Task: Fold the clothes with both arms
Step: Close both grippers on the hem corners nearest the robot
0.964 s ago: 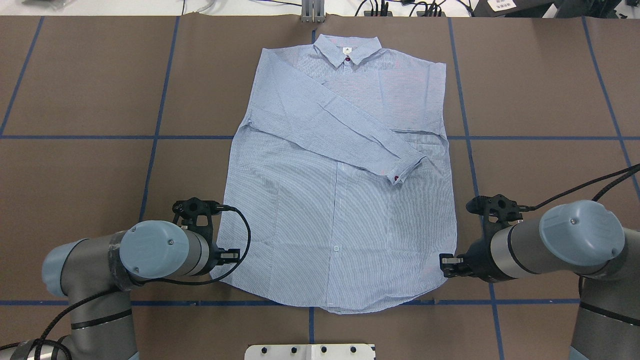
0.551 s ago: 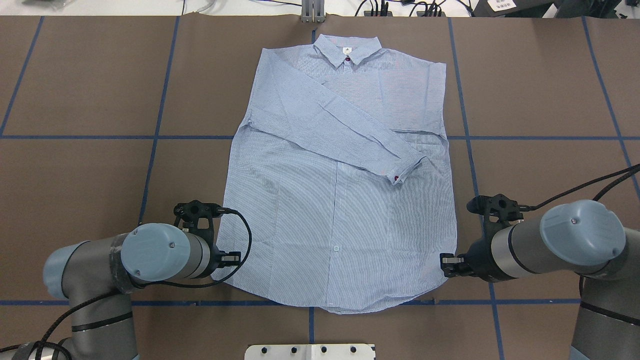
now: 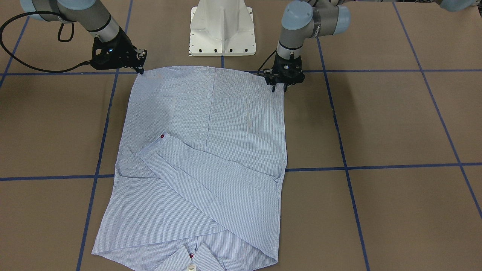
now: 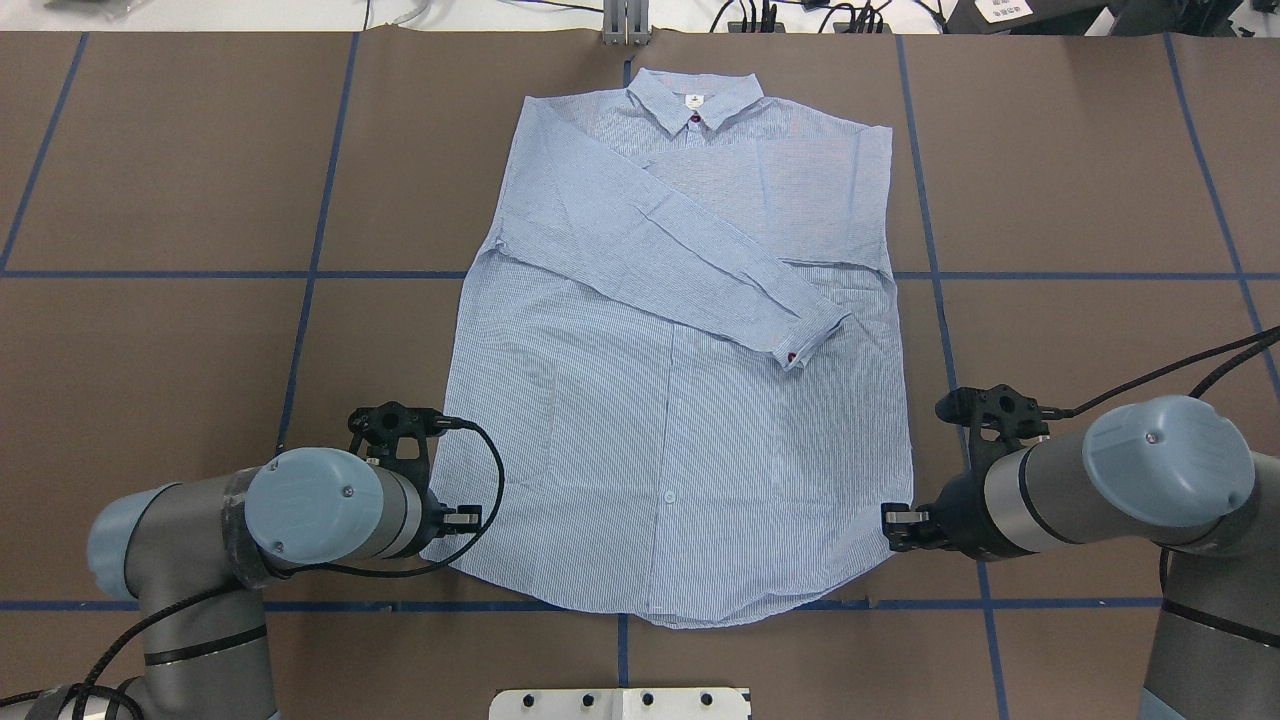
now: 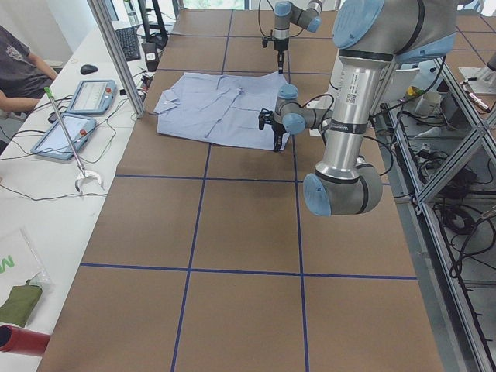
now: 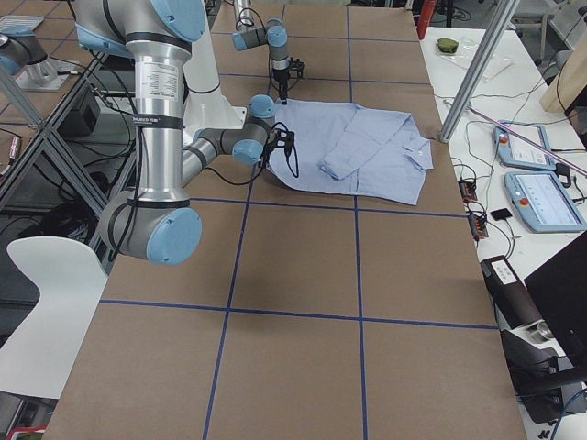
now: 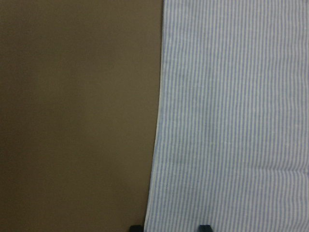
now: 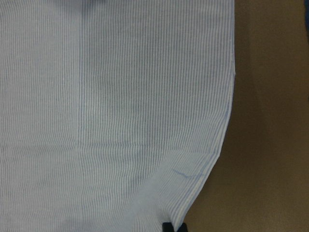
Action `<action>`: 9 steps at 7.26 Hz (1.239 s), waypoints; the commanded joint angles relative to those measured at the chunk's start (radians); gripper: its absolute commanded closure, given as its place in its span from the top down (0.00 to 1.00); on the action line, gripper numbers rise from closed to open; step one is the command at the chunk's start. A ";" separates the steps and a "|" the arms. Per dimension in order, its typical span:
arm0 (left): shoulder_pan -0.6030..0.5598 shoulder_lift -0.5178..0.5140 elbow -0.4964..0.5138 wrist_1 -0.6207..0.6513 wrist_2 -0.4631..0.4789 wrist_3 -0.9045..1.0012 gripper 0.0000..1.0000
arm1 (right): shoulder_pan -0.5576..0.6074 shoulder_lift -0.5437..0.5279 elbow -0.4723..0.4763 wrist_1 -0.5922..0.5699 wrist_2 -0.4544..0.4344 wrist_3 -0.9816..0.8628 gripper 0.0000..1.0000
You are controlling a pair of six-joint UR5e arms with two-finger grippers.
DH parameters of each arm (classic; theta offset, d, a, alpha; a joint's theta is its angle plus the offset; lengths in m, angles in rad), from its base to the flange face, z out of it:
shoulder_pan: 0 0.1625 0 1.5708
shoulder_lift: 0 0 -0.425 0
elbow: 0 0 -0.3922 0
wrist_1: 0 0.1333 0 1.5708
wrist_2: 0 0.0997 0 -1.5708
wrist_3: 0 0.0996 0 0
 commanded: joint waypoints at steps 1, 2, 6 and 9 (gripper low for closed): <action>0.000 0.000 -0.010 0.005 -0.001 0.000 0.38 | 0.001 -0.002 -0.001 0.000 0.000 0.000 0.00; 0.000 0.000 -0.024 0.027 -0.003 0.000 0.37 | 0.003 -0.003 -0.002 0.000 0.001 0.000 0.00; 0.002 0.000 -0.044 0.054 -0.004 0.000 0.37 | 0.004 -0.005 -0.003 0.000 0.001 0.000 0.00; 0.008 -0.005 -0.035 0.054 -0.006 0.000 0.37 | 0.004 -0.005 -0.006 0.000 0.001 -0.002 0.00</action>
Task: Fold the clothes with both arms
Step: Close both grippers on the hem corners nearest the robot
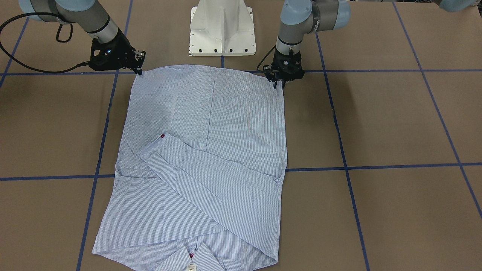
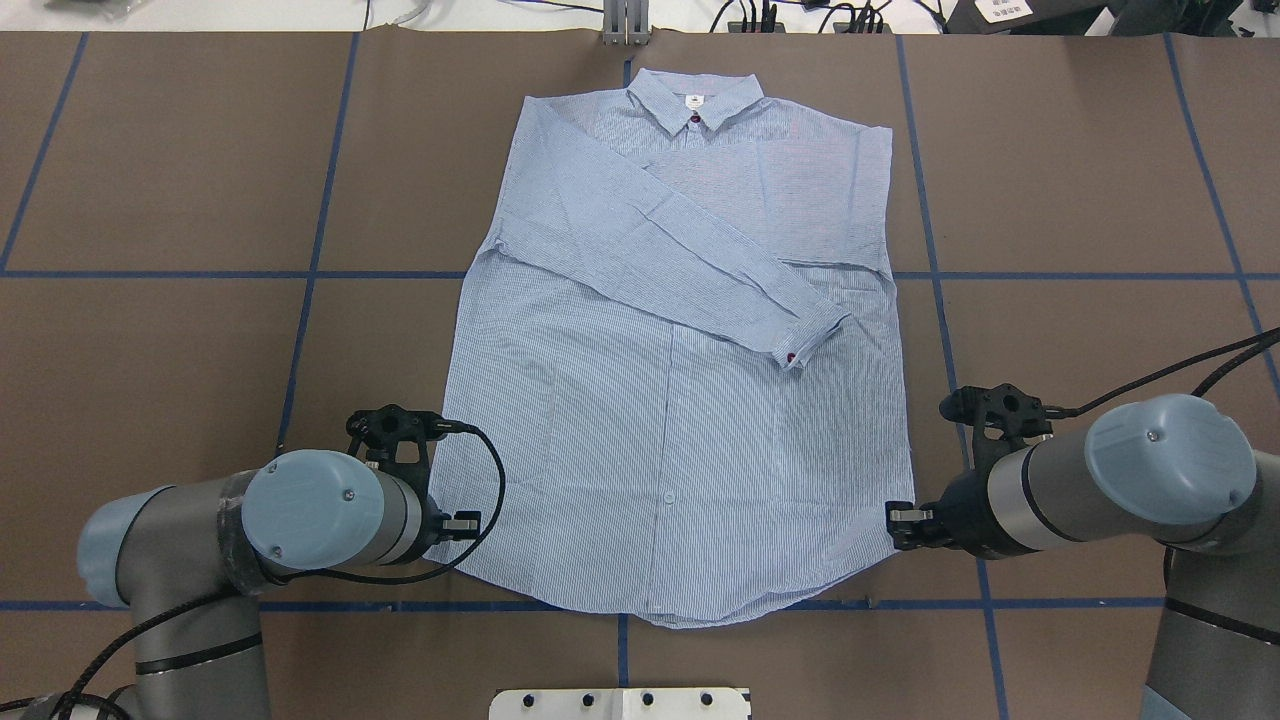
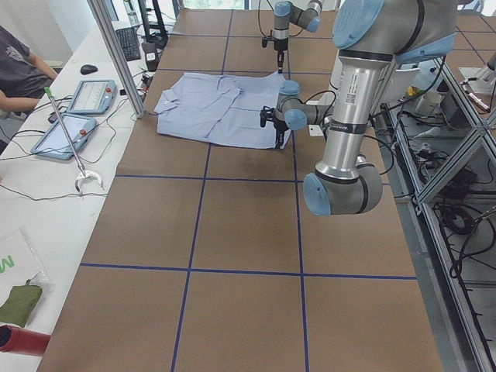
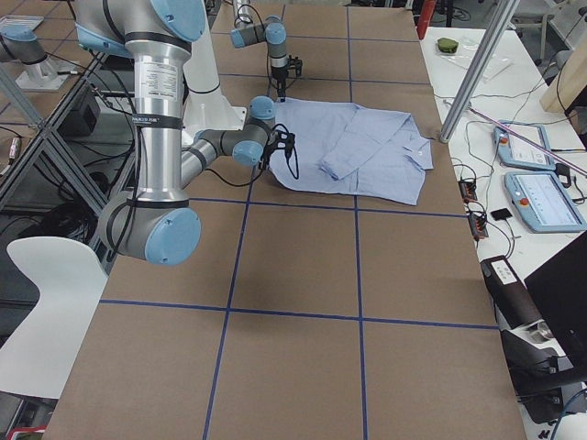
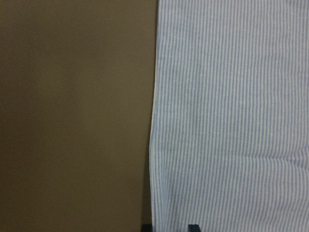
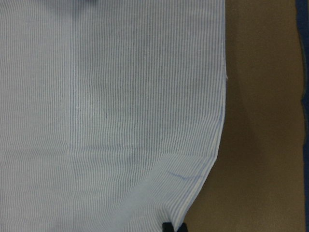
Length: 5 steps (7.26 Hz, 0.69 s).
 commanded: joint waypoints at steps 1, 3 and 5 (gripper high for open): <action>0.001 -0.001 0.002 0.001 -0.001 0.000 0.31 | 0.000 0.000 0.001 0.000 0.000 -0.001 0.00; 0.001 -0.002 -0.001 0.001 0.001 -0.002 0.07 | 0.002 0.000 -0.002 0.000 0.000 -0.001 0.00; -0.003 -0.006 -0.016 0.001 -0.002 -0.058 0.00 | 0.002 0.002 -0.002 0.000 0.000 -0.001 0.00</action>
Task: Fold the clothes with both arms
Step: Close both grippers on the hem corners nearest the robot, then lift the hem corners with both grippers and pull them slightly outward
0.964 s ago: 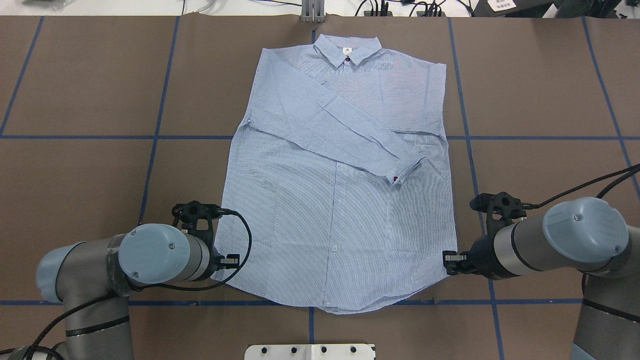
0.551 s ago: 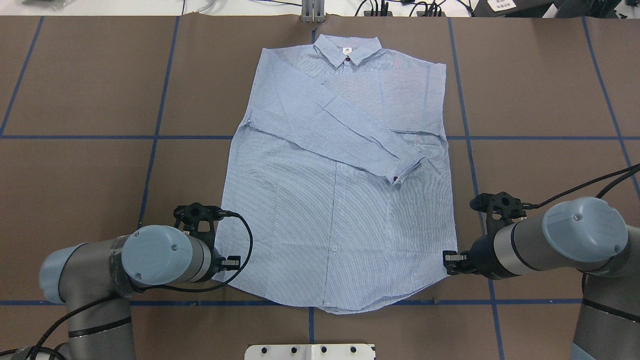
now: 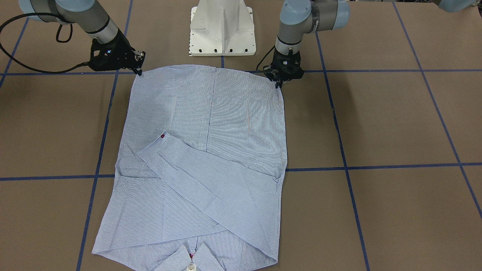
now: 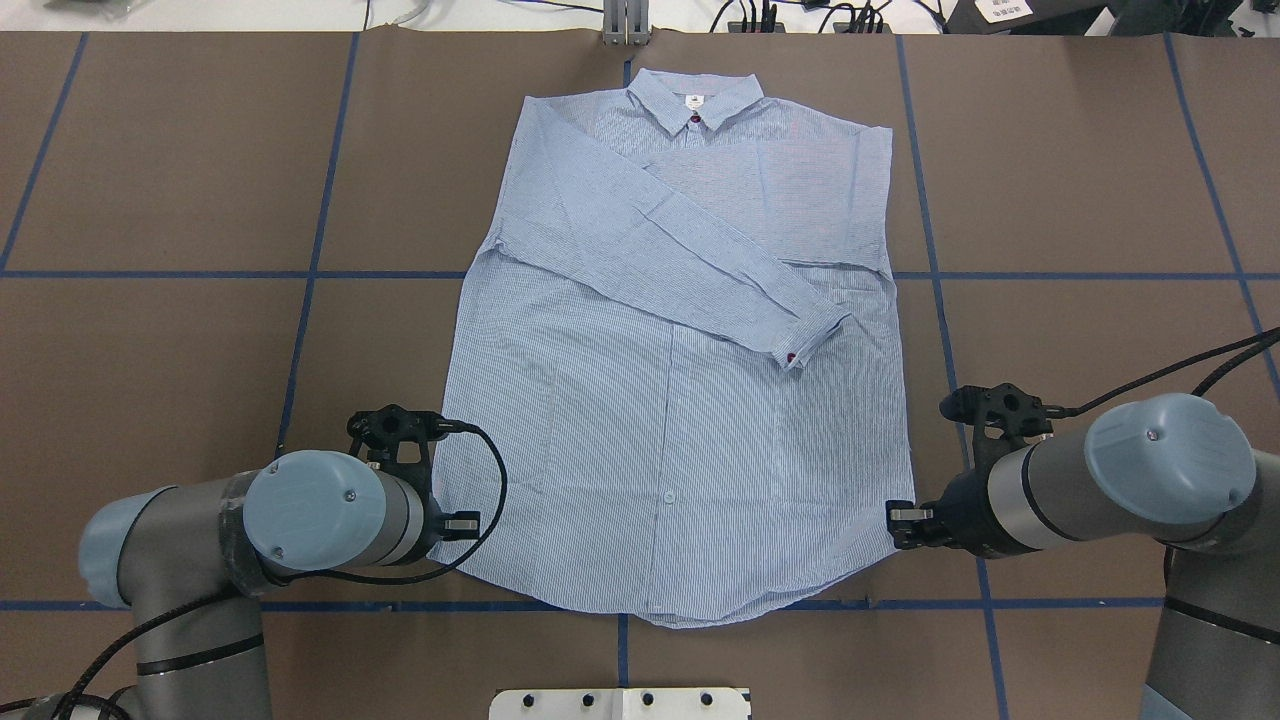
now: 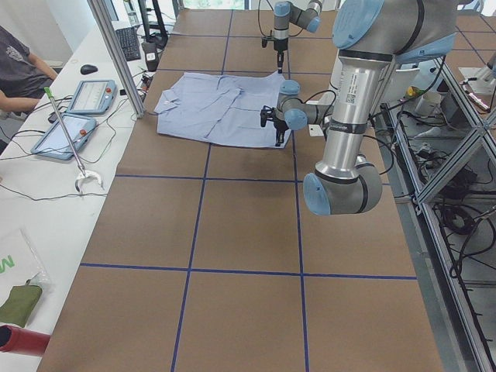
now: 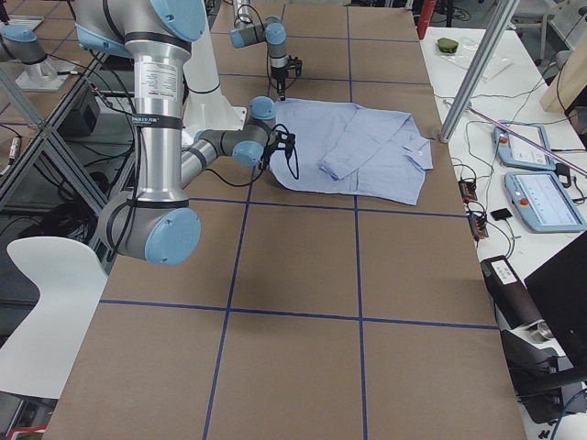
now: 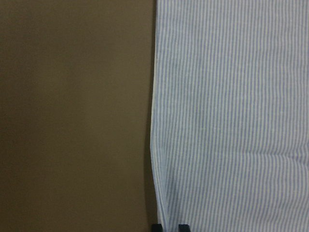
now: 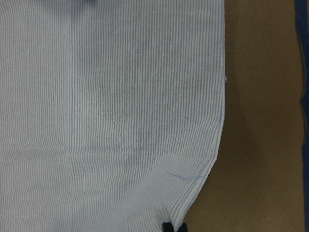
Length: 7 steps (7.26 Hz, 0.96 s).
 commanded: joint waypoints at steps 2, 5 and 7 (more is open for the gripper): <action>-0.010 0.045 -0.109 0.008 -0.005 -0.033 0.00 | 0.016 0.007 0.002 0.000 0.015 -0.005 0.00; -0.010 0.104 -0.177 0.008 -0.022 -0.031 0.00 | 0.054 0.009 0.036 0.003 0.094 -0.012 0.00; -0.008 0.130 -0.249 0.062 -0.051 -0.031 0.00 | 0.057 0.019 0.057 0.003 0.118 -0.014 0.00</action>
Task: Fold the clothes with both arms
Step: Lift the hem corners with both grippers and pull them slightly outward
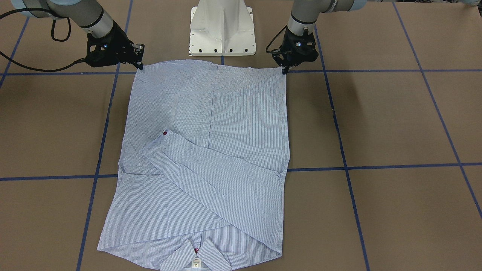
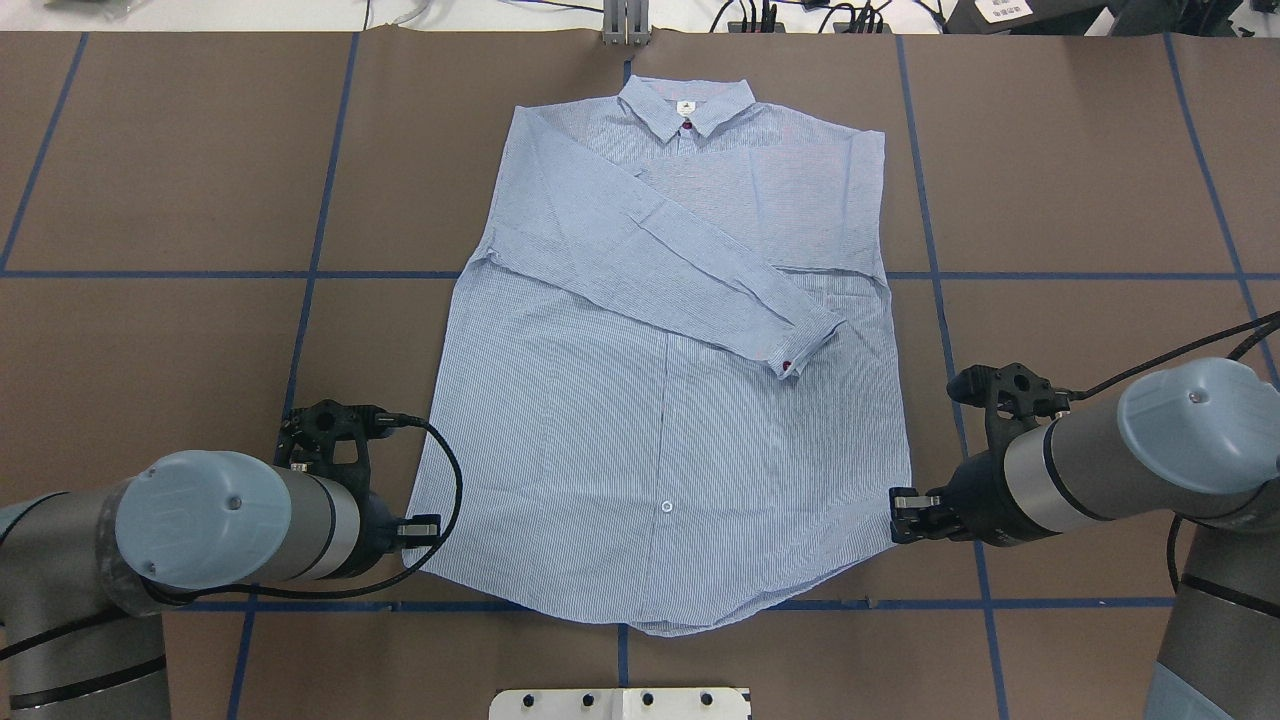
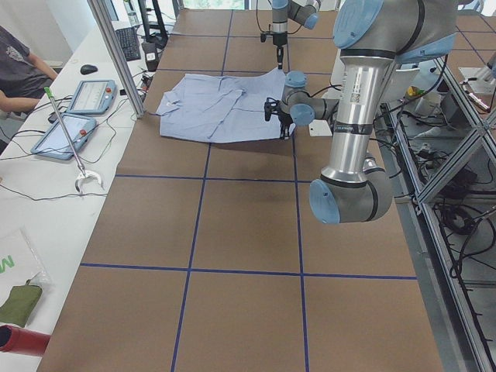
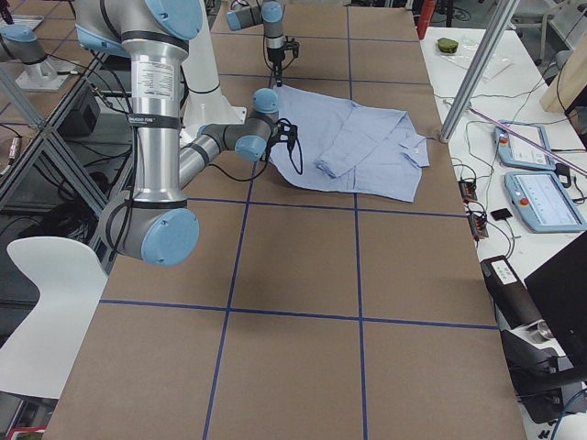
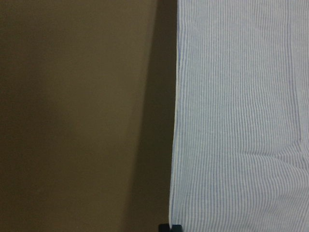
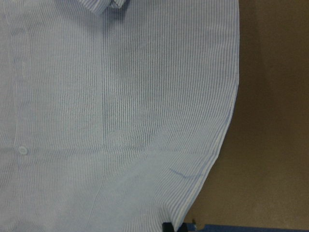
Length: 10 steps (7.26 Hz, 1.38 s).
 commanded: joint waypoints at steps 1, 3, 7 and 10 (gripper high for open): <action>0.006 0.018 -0.094 0.102 -0.058 -0.001 0.00 | 0.003 0.012 0.015 0.000 0.020 -0.001 0.00; 0.006 0.015 -0.160 0.244 -0.100 -0.005 0.00 | 0.010 0.011 0.029 0.000 0.045 -0.001 0.00; 0.009 0.007 -0.136 0.250 -0.143 0.002 0.00 | 0.016 0.005 0.025 0.000 0.045 -0.001 0.00; 0.006 0.015 -0.119 0.247 -0.143 0.035 0.00 | 0.027 -0.002 0.022 0.000 0.046 -0.001 0.00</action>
